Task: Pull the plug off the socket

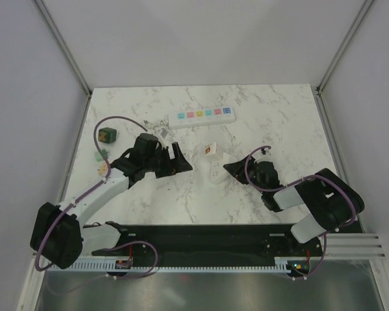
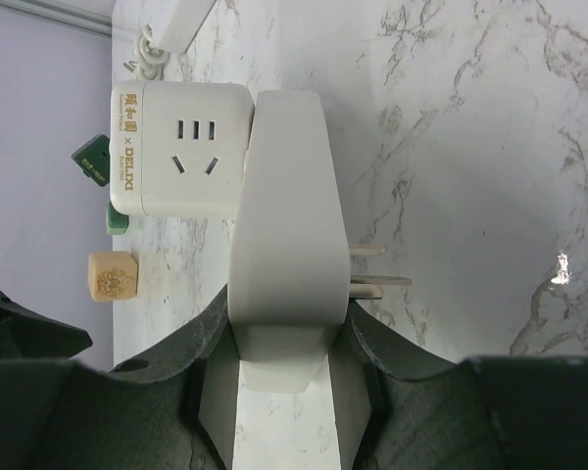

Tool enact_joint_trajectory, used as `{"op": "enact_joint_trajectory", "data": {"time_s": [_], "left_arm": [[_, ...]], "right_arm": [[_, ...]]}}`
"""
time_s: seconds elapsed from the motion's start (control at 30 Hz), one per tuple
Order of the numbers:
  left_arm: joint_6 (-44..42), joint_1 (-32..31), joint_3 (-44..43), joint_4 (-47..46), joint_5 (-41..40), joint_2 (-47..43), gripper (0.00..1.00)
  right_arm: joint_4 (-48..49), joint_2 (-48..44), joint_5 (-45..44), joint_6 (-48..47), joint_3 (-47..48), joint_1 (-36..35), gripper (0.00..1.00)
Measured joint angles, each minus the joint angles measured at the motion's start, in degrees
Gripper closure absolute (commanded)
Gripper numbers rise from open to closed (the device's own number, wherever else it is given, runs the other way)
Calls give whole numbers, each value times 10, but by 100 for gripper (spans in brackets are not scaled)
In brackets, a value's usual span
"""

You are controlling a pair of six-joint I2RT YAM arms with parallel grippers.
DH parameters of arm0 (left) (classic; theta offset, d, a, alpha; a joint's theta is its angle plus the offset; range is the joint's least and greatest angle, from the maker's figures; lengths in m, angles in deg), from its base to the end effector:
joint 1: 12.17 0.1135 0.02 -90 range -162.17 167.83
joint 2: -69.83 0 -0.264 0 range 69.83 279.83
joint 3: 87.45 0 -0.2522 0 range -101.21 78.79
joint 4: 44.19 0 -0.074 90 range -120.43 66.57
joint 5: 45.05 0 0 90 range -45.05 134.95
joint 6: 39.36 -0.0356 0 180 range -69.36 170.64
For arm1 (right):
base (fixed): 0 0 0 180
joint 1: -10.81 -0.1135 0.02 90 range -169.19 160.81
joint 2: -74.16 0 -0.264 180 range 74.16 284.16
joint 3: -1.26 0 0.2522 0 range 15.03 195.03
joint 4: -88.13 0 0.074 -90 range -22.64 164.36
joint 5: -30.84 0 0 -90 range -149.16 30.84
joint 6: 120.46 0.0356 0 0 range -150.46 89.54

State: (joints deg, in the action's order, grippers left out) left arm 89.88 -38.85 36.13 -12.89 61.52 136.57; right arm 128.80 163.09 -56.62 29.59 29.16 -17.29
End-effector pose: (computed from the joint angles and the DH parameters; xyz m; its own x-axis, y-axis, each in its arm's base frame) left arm 0.2141 -0.1189 0.2390 -0.8524 -0.2502 -0.4592 0.1054 0.7778 -0.6196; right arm 0.2109 0.1144 0.1187 -0.5927 0.6648 -0.4547 0.0127 0.5722 0.8200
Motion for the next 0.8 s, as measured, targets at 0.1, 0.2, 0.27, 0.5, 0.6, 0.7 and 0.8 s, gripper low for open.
{"op": "enact_joint_trajectory", "data": {"time_s": [0.1, 0.2, 0.27, 0.5, 0.6, 0.7, 0.8], "left_arm": [[4, -29, -40, -30, 15, 62, 8], [-3, -36, -88, -47, 14, 122, 12], [-22, -42, -126, -41, 3, 162, 12], [-89, -53, -236, -29, 9, 276, 12], [-96, -53, -263, -26, 21, 311, 12], [-98, -53, -291, -25, 31, 348, 13], [-98, -55, -313, -24, 35, 378, 14]], "right_arm": [[2, 1, 2, -2, 0, 0, 100], [3, 1, 2, -3, 0, 0, 100], [3, 1, 2, -3, 0, 0, 100], [12, 5, 3, -3, -2, 1, 100], [16, 7, 5, -3, -2, 2, 100], [18, 7, 5, -3, -4, 2, 100], [19, 8, 5, -3, -4, 2, 100]]}}
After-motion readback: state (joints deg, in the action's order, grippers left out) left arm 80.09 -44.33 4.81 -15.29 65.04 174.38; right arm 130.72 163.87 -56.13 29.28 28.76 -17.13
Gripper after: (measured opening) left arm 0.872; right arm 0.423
